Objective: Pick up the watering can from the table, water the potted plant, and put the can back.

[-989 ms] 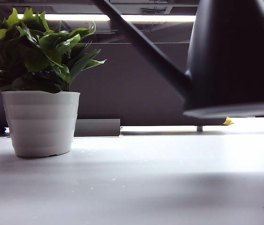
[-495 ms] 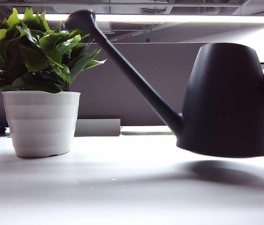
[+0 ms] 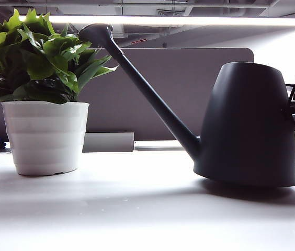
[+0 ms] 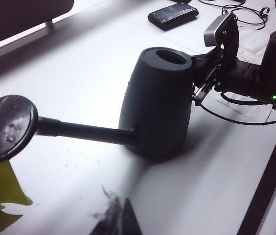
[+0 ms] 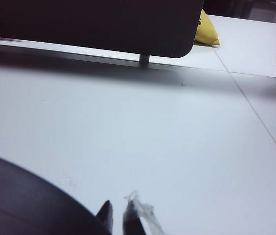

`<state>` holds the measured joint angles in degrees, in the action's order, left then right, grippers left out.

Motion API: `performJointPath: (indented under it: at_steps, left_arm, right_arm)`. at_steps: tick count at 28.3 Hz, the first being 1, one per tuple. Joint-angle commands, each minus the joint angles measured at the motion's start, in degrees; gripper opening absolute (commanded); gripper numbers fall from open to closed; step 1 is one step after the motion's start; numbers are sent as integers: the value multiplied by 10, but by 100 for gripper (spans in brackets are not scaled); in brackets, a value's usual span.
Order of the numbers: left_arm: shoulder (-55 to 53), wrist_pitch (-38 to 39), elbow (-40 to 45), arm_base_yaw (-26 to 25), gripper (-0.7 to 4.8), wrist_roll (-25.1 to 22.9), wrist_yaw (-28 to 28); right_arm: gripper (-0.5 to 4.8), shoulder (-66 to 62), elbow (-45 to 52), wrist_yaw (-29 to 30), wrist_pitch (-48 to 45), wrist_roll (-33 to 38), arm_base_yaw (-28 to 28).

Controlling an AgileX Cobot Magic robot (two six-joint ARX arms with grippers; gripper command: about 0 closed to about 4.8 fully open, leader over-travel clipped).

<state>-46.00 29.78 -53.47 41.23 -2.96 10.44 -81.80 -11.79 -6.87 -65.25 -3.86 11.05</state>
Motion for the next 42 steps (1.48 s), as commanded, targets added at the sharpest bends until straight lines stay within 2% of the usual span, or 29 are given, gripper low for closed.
performJointPath:
  at_steps: [1,3,7,9,10,11,14,18,22,24,25,29,30,32,38,42]
  left_arm:
    - [1,-3,-1,1,-6,0,3]
    - [1,-3,-1,1,-6,0,3]
    - [1,-3,-1,1,-6,0,3]
    - [1,-3,-1,1,-6,0,3]
    - [1,-3,-1,1,-6,0,3]
    - [1,-3,-1,1,-6,0,3]
    - [1,-2,-1,1,-6,0,3]
    - [2,-2,-1,1,-6,0,3]
    - [3,-2,-1,1,-6,0,3]
    - [9,-3,-1,1,-6,1,-5]
    - [14,-3,-1,1,-6,1,-13]
    - [50,-5,-1,1,-6,2,-64]
    - [62,-6,-1,1,-6,2,-73]
    - [85,-6,-1,1,-6,5,-79]
    - [173,11,3,0,-6,30,-79]
    - [228,25,31,0,-6,45,-78]
  right_arm:
    - [13,9,-10,6,-83,19,1]
    - [13,9,-10,6,-83,-14,1]
    - [15,9,-10,6,-83,-13,1]
    - [98,9,-10,6,-83,-13,1]
    - [172,9,-10,6,-83,-13,1]
    - [274,9,-10,6,-83,-13,1]
    - [355,10,-10,6,-81,-13,1]
    - [369,14,-10,10,-66,-13,1]
    - [368,47,-9,10,0,-13,1]
    - [356,84,-10,10,52,-13,1]
    - [323,106,-10,10,79,-13,1]
    - [16,228,-10,52,195,-13,2]
    - [-9,259,-11,60,223,-13,2]
    - [-6,320,-16,60,284,-9,2]
    - [-6,536,-49,75,548,0,2]
    - [-6,655,-48,86,635,32,2]
